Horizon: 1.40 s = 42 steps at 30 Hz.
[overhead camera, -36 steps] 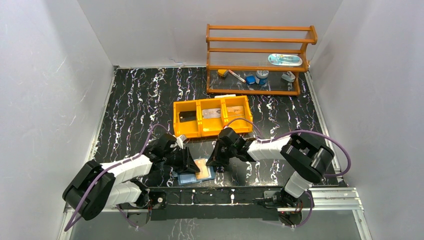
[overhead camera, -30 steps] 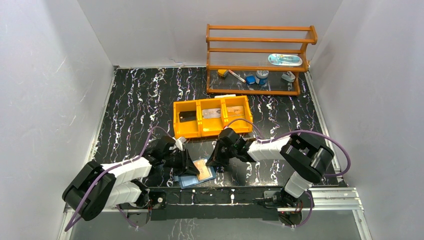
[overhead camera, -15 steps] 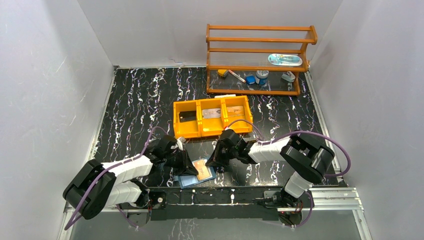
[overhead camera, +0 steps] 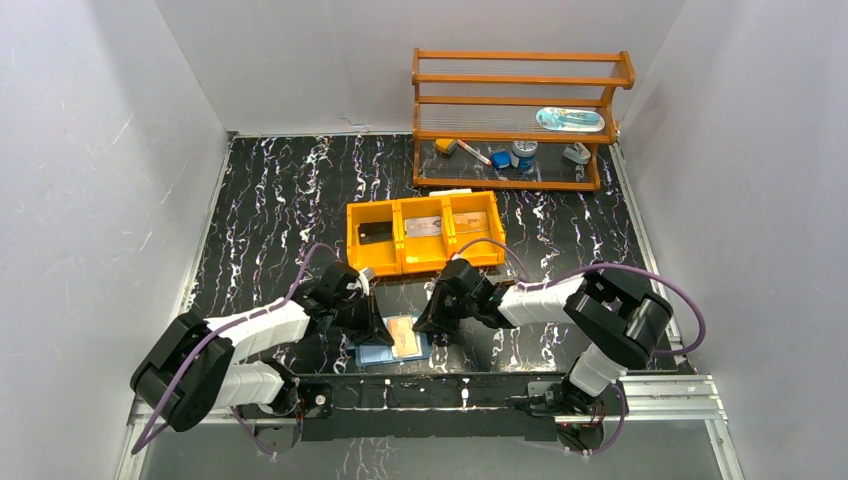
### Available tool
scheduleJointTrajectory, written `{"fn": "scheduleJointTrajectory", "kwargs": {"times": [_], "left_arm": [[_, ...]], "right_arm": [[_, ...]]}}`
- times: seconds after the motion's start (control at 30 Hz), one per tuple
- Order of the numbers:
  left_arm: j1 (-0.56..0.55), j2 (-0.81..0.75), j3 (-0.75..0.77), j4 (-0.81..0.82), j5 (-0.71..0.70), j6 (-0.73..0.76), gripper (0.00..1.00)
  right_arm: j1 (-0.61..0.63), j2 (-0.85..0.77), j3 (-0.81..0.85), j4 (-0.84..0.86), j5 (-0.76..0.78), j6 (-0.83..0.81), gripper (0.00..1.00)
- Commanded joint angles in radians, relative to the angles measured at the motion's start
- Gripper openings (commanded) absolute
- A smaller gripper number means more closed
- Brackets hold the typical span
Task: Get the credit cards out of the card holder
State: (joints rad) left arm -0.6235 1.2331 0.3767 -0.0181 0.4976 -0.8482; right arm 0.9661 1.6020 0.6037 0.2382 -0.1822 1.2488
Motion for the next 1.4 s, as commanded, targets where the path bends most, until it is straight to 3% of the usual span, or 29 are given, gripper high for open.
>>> {"fn": "scheduleJointTrajectory", "kwargs": {"times": [0.0,0.63,0.8,0.9,1.23,1.37], "left_arm": [[0.015,-0.052,0.062,0.004,-0.049,0.069,0.0],[0.053,-0.027,0.07,-0.062,0.01,0.147,0.0],[0.053,-0.034,0.041,-0.046,0.007,0.126,0.29],[0.052,-0.025,0.028,-0.04,0.021,0.123,0.36],[0.052,0.068,-0.064,0.104,0.162,0.076,0.3],[0.053,0.107,-0.097,0.231,0.219,0.029,0.17]], "right_arm": [[0.03,-0.01,0.008,-0.136,0.029,-0.052,0.12],[0.007,-0.029,0.052,-0.196,0.045,-0.095,0.15],[0.007,-0.011,0.027,-0.161,0.028,-0.069,0.15],[0.007,0.003,0.011,-0.132,0.015,-0.051,0.15],[0.009,0.018,-0.028,-0.078,-0.006,-0.013,0.15],[0.014,0.024,-0.036,-0.056,-0.016,-0.005,0.14]]}}
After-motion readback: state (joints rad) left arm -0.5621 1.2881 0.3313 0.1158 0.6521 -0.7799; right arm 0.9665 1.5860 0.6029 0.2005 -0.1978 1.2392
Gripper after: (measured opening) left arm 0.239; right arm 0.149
